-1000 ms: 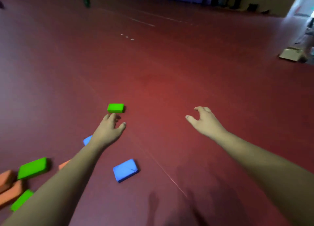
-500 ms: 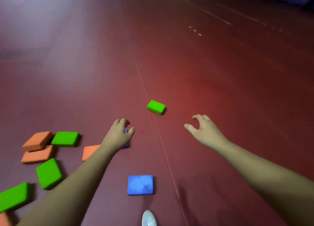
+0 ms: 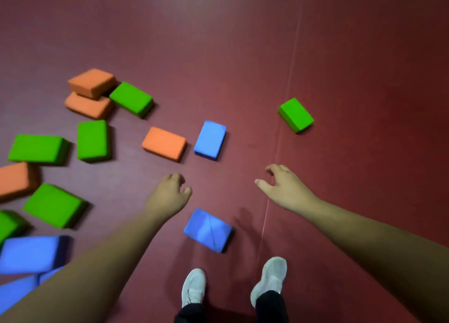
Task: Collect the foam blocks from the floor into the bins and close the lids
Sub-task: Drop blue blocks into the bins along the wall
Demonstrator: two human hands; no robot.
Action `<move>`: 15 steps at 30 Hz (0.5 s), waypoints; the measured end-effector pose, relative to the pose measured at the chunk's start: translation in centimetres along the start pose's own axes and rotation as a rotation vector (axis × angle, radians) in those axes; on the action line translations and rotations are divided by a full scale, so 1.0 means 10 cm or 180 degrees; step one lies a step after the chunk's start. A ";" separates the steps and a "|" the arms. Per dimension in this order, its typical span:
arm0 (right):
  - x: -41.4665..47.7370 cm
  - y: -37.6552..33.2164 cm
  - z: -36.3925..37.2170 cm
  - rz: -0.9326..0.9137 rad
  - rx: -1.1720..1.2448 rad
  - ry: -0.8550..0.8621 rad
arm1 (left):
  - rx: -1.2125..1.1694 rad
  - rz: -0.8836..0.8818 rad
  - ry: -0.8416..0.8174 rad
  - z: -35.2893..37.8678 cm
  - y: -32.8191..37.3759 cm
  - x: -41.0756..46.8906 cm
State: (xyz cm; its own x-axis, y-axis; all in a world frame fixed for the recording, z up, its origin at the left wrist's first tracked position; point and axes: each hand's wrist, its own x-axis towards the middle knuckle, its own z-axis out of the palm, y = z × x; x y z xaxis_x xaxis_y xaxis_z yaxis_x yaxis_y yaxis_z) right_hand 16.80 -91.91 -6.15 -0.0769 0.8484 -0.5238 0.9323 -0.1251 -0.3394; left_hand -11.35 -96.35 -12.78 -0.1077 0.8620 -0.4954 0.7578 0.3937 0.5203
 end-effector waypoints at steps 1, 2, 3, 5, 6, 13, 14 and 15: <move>0.27 0.06 0.28 -0.0085 -0.0052 -0.0143 | -0.0031 -0.0151 -0.0027 0.24 -0.17 0.14; 0.52 0.12 0.56 -0.0152 -0.0099 -0.0280 | -0.0074 -0.0297 -0.0058 0.50 -0.34 0.28; 0.77 0.19 0.85 -0.0204 -0.0135 -0.0405 | -0.0120 -0.0436 -0.0092 0.77 -0.51 0.41; 1.22 0.39 1.46 -0.0295 -0.0200 -0.0655 | -0.0215 -0.0742 -0.0128 1.35 -0.87 0.66; 1.42 0.50 1.76 -0.0326 -0.0231 -0.0782 | -0.0278 -0.0895 -0.0144 1.64 -1.05 0.78; 2.37 1.28 3.75 -0.0248 -0.0309 -0.1387 | -0.1072 -0.2406 -0.0059 3.55 -2.15 1.32; 2.45 1.37 4.02 -0.0223 -0.0297 -0.1425 | -0.1212 -0.2688 -0.0042 3.77 -2.28 1.35; 2.53 1.45 4.27 -0.0203 -0.0278 -0.1485 | -0.1437 -0.2969 -0.0053 3.96 -2.39 1.37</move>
State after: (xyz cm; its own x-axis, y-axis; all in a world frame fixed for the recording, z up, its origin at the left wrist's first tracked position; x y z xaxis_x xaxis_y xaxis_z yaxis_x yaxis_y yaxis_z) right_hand 13.28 -94.23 -57.73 -0.2668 0.5290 -0.8056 0.9452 -0.0195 -0.3258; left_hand -5.42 -106.62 -59.53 -0.5166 0.1497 -0.8430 0.0656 0.9886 0.1354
